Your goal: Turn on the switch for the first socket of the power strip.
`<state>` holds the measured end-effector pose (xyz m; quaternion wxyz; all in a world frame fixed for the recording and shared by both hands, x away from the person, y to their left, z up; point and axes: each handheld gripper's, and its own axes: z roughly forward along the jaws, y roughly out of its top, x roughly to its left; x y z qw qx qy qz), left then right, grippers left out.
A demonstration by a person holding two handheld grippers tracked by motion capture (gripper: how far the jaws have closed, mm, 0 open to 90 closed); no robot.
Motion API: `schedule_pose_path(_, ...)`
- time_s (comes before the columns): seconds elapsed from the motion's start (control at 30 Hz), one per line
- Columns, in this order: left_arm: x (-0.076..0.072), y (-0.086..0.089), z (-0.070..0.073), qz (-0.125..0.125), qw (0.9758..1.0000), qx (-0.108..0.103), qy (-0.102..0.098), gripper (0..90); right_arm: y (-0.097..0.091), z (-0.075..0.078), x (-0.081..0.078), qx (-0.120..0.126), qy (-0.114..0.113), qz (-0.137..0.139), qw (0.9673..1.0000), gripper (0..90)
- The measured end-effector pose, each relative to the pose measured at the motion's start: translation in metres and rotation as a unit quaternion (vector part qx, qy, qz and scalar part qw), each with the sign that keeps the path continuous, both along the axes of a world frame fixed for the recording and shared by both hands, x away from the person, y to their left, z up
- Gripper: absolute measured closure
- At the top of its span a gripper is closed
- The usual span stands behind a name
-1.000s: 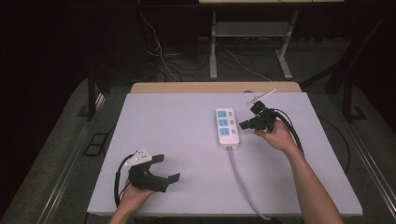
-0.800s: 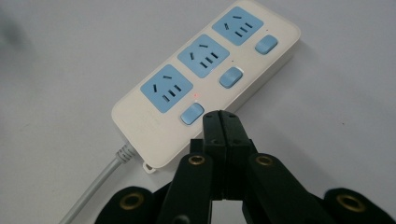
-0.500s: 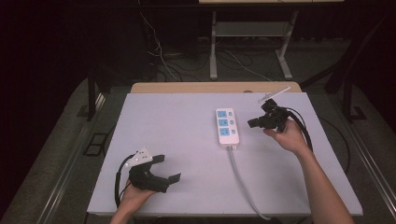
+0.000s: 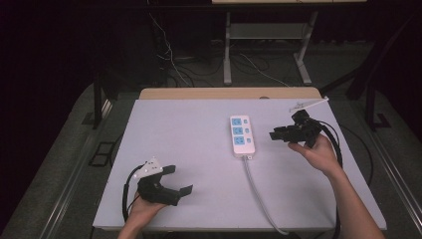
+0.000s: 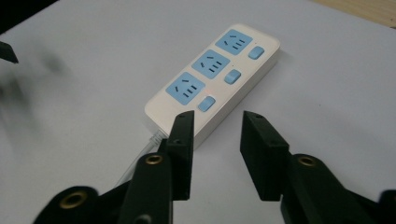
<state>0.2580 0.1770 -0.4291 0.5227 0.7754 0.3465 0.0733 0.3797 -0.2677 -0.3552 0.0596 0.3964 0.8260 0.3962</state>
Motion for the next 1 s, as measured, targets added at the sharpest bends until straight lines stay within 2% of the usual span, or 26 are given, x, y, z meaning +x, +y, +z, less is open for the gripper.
schedule_pose_path(0.1,0.000,0.000,0.001,0.001,1.0000,0.000,-0.003,0.0,-0.004,0.001,-0.008,0.008,0.000,-0.011,0.9999,52.9)
schedule_pose_path(0.17,0.000,0.001,0.001,0.003,1.0000,-0.001,-0.004,0.0,-0.008,0.001,-0.015,0.022,0.001,-0.020,0.9996,43.6)
schedule_pose_path(0.2,0.000,0.001,0.001,0.004,1.0000,-0.002,-0.004,0.0,-0.008,0.001,-0.015,0.022,0.001,-0.020,0.9996,43.6)
schedule_pose_path(0.23,0.000,0.001,0.001,0.004,1.0000,-0.002,-0.004,0.0,-0.010,0.002,-0.021,0.028,0.001,-0.031,0.9991,36.1)
schedule_pose_path(0.3,0.000,0.001,0.001,0.004,1.0000,-0.002,-0.004,0.0,-0.011,0.001,-0.026,0.031,0.000,-0.041,0.9987,27.2)
schedule_pose_path(0.37,0.000,0.001,0.001,0.003,1.0000,0.000,-0.006,0.0,-0.011,0.000,-0.029,0.031,-0.002,-0.046,0.9985,23.9)
schedule_pose_path(0.43,0.000,0.001,0.001,0.003,1.0000,0.001,-0.006,0.0,-0.014,-0.005,-0.039,0.040,-0.006,-0.045,0.9982,10.5)
schedule_pose_path(0.5,0.000,0.002,0.001,0.004,1.0000,0.000,-0.007,0.0,-0.015,-0.007,-0.043,0.044,-0.005,-0.043,0.9981,10.4)
schedule_pose_path(0.53,0.000,0.002,0.001,0.005,1.0000,-0.001,-0.006,0.0,-0.017,-0.012,-0.049,0.043,-0.006,-0.047,0.9979,0.0)
schedule_pose_path(0.83,0.000,0.003,0.001,0.008,0.9999,-0.001,-0.006,0.0,-0.024,-0.029,-0.074,0.059,0.000,-0.039,0.9975,0.4)
schedule_pose_path(0.87,0.000,0.003,0.001,0.008,0.9999,0.000,-0.006,0.0,-0.025,-0.033,-0.080,0.062,-0.002,-0.039,0.9973,0.4)
schedule_pose_path(1.0,0.000,0.003,0.001,0.008,0.9999,0.000,-0.006,0.0,-0.027,-0.039,-0.090,0.068,-0.004,-0.036,0.9970,0.4)
